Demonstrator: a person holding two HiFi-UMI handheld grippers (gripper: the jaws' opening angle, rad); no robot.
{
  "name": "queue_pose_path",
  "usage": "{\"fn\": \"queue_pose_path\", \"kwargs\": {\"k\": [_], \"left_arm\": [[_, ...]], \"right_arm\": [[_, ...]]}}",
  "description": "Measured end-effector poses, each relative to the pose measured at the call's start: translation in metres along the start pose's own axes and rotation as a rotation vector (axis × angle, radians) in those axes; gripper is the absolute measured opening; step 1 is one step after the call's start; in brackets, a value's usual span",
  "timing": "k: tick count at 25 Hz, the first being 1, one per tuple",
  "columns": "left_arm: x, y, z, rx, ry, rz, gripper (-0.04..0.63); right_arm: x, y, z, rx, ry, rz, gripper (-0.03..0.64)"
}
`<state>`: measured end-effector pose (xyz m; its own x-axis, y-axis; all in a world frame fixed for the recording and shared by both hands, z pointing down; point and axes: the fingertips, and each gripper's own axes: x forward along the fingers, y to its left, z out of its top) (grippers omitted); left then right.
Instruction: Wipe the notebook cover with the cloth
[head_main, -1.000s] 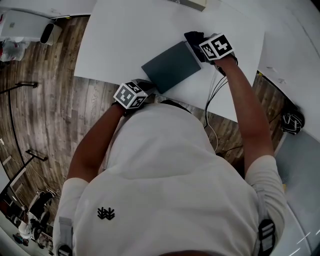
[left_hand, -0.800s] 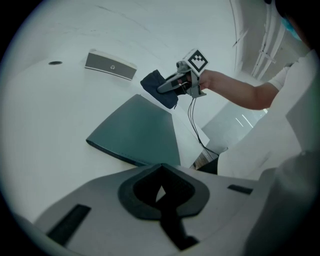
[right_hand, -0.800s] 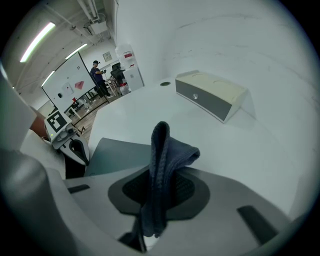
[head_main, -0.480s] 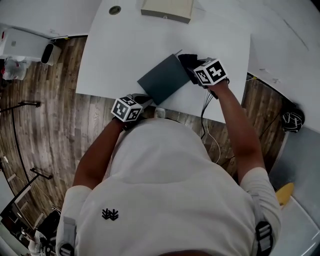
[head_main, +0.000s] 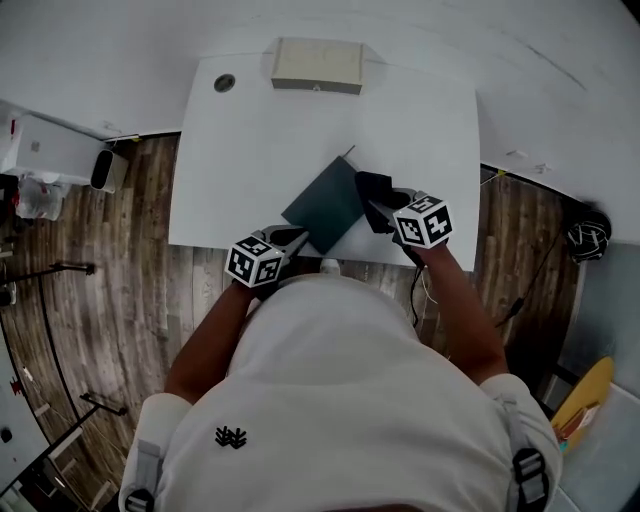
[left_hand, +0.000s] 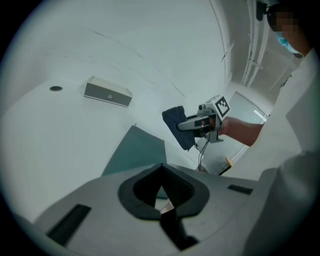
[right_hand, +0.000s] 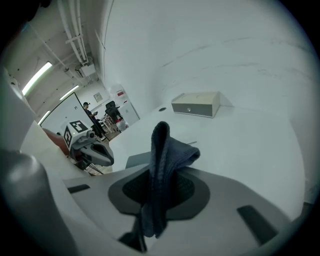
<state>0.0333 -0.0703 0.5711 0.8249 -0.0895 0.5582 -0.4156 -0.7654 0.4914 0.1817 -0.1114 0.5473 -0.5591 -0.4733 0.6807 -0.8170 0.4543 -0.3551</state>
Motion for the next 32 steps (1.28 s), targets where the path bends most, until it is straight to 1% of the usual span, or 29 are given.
{"fn": "queue_pose_path", "kwargs": {"k": [4, 8, 12, 16, 20, 22, 28, 32], "left_arm": [[-0.025, 0.006, 0.023, 0.053, -0.015, -0.013, 0.006], [-0.053, 0.008, 0.052, 0.075, -0.054, -0.036, 0.006], [-0.073, 0.003, 0.068, 0.111, -0.07, -0.081, 0.006], [-0.087, 0.007, 0.072, 0.153, -0.056, -0.122, 0.006], [-0.097, 0.015, 0.075, 0.177, -0.04, -0.15, 0.006], [-0.103, 0.016, 0.078, 0.189, -0.044, -0.169, 0.006], [-0.124, 0.017, 0.079, 0.258, -0.038, -0.218, 0.006], [-0.137, 0.027, 0.077, 0.267, -0.039, -0.238, 0.006]], "right_arm": [[-0.008, 0.022, -0.003, 0.059, -0.093, -0.031, 0.064], [-0.016, 0.053, 0.0, 0.082, -0.18, -0.047, 0.064], [-0.018, 0.079, -0.003, 0.145, -0.23, -0.049, 0.064], [-0.017, 0.1, 0.004, 0.15, -0.25, -0.072, 0.064], [-0.019, 0.116, 0.016, 0.169, -0.307, -0.089, 0.064], [-0.019, 0.123, 0.02, 0.167, -0.328, -0.107, 0.064], [-0.015, 0.147, 0.025, 0.17, -0.366, -0.166, 0.064], [-0.008, 0.158, 0.027, 0.169, -0.374, -0.203, 0.064]]}}
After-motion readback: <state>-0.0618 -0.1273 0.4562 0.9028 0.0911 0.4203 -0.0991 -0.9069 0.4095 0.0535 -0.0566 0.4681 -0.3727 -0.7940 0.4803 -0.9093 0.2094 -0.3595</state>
